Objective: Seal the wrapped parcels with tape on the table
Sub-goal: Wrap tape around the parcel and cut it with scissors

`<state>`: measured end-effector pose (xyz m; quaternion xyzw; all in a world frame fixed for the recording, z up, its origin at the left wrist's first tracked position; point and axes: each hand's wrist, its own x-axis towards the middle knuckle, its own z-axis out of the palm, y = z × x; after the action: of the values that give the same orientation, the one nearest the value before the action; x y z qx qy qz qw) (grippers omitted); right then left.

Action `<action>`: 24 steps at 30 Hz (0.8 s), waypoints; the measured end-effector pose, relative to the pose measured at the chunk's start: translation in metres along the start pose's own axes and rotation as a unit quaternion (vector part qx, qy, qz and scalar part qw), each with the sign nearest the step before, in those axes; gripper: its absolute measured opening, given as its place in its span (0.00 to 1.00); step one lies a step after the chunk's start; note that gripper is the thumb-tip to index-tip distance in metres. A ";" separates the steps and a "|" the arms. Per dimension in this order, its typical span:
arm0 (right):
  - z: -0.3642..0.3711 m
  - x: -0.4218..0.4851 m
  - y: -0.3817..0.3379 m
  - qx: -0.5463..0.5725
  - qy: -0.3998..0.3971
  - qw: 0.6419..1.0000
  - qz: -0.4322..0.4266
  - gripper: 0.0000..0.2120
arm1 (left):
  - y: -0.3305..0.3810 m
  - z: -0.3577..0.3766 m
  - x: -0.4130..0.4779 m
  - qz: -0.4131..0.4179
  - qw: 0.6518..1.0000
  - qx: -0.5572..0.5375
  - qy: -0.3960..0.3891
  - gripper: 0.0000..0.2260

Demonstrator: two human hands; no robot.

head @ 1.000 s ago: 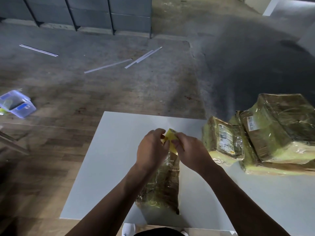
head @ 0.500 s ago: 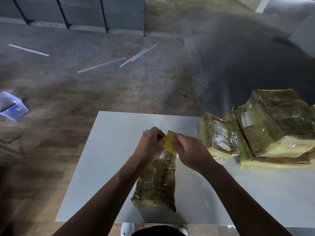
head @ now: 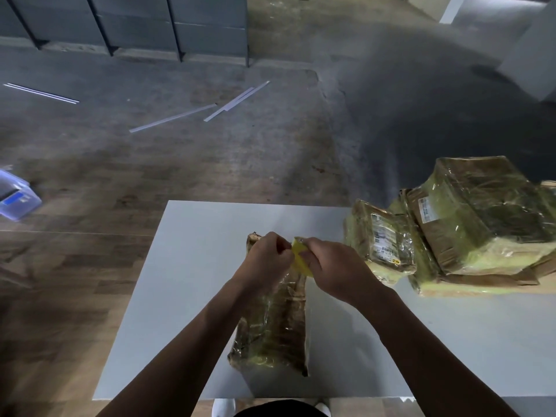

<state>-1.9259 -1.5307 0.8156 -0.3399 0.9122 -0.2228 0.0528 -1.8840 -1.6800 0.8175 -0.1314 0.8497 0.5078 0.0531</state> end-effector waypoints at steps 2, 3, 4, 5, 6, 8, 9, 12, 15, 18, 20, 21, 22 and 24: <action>-0.004 -0.001 0.001 0.013 -0.002 1.000 -0.008 0.17 | -0.003 -0.007 0.004 0.001 0.999 -0.037 -0.025 0.12; -0.005 -0.001 0.000 0.014 0.003 1.000 -0.012 0.18 | -0.003 -0.010 0.005 -0.003 0.998 -0.049 -0.029 0.12; -0.005 -0.001 -0.001 0.013 0.009 1.000 -0.016 0.19 | -0.003 -0.012 0.005 -0.007 0.998 -0.063 -0.026 0.10; -0.005 -0.001 -0.002 0.011 0.013 1.000 -0.020 0.20 | -0.004 -0.013 0.005 -0.011 0.997 -0.075 -0.022 0.08; -0.005 0.000 -0.003 0.008 0.015 1.000 -0.022 0.20 | -0.005 -0.014 0.005 -0.014 0.996 -0.085 -0.020 0.08; -0.003 0.001 -0.006 0.000 0.016 1.000 -0.021 0.21 | -0.007 -0.015 0.005 -0.015 0.996 -0.085 -0.019 0.08; -0.003 0.002 -0.007 -0.004 0.015 1.000 -0.020 0.21 | -0.008 -0.015 0.005 -0.013 0.997 -0.079 -0.016 0.09; -0.003 0.004 -0.011 -0.022 0.013 0.999 -0.019 0.23 | -0.009 -0.015 0.005 -0.009 0.999 -0.050 0.003 0.12; -0.006 0.006 -0.015 -0.041 0.020 0.999 -0.025 0.19 | -0.011 -0.015 0.006 0.001 0.999 -0.025 0.021 0.12; -0.007 0.010 -0.018 -0.049 0.018 0.998 -0.024 0.14 | -0.013 -0.011 0.002 0.046 0.996 0.064 0.050 0.08; -0.004 0.012 -0.020 -0.063 0.007 0.998 -0.019 0.13 | -0.015 -0.006 -0.002 0.088 0.984 0.129 0.083 0.06; -0.003 0.012 -0.020 -0.066 0.002 0.998 -0.015 0.13 | -0.016 -0.003 -0.003 0.105 0.979 0.147 0.098 0.05; -0.001 0.012 -0.021 -0.065 -0.001 0.998 -0.011 0.13 | -0.017 -0.001 -0.003 0.117 0.975 0.152 0.108 0.05; 0.001 0.011 -0.021 -0.061 -0.008 0.998 -0.001 0.13 | -0.017 -0.001 -0.004 0.116 0.977 0.134 0.115 0.05</action>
<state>-1.9218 -1.5524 0.8248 -0.3456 0.9231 -0.1641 0.0391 -1.8751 -1.6878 0.8044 -0.0813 0.9198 0.3739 -0.0872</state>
